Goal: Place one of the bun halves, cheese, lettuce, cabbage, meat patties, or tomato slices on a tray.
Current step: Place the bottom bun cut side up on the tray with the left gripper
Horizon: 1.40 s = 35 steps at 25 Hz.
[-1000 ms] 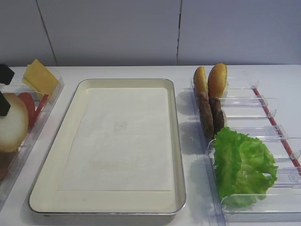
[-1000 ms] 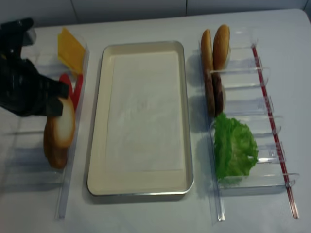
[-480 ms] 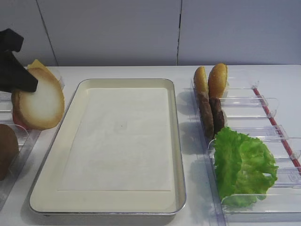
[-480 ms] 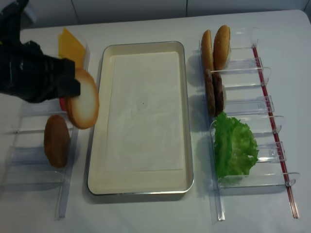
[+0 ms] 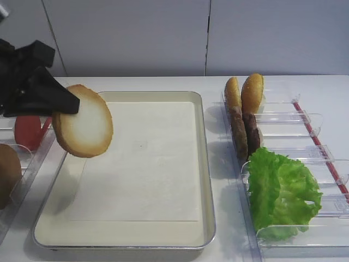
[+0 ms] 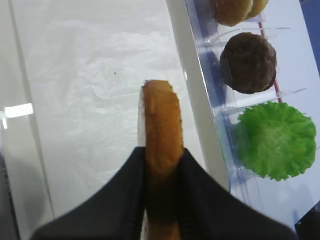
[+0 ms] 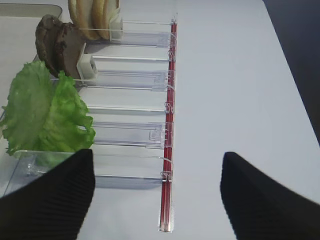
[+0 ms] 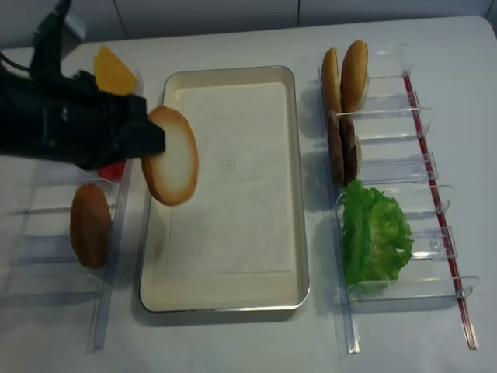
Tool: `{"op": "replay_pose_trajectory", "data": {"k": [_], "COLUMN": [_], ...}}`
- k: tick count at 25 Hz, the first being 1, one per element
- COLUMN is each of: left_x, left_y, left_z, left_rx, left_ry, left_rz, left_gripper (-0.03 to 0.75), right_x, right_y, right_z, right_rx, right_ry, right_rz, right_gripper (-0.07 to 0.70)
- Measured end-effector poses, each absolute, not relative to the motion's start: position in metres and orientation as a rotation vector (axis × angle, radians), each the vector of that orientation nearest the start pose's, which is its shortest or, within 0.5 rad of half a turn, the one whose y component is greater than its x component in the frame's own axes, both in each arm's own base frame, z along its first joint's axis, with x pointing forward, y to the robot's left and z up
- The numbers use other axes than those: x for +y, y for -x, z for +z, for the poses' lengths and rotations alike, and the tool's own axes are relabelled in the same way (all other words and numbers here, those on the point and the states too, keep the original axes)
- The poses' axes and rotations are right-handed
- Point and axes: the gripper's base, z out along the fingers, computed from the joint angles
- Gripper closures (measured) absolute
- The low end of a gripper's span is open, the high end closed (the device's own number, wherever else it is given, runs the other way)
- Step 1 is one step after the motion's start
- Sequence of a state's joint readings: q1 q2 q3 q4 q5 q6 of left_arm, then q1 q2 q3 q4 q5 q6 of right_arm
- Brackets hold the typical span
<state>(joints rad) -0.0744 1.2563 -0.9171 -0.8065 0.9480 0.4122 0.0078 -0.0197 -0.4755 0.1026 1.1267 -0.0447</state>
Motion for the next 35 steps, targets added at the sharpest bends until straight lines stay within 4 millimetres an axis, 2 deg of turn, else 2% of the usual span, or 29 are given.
{"op": "replay_pose_trajectory", "data": {"k": [4,9,19,23,35], "left_x": [-0.083,-0.094,-0.105,-0.110,-0.121], "left_y": [-0.228,-0.226,-0.245,-0.250,-0.250], "left_z": [0.284,0.277,0.234,0.227,0.202], "left_rx": [2.479,2.422,2.562,2.548,2.635], "left_ry": [-0.119,-0.100,-0.102,-0.103,-0.120], "left_rz": [-0.980,-1.069,-1.185,-1.254,-1.265], "left_gripper": [0.570,0.570,0.571,0.571,0.571], "right_x": [0.008,0.008,0.008,0.008,0.008], "right_y": [0.008,0.008,0.008,0.008,0.008], "right_z": [0.265,0.265,0.265,0.265,0.265], "right_rx": [2.111,2.111,2.111,2.111,2.111], "right_ry": [0.064,0.064,0.064,0.064,0.064], "right_rz": [0.102,0.102,0.102,0.102,0.102], "right_gripper": [0.087,0.087,0.087,0.087,0.087]}}
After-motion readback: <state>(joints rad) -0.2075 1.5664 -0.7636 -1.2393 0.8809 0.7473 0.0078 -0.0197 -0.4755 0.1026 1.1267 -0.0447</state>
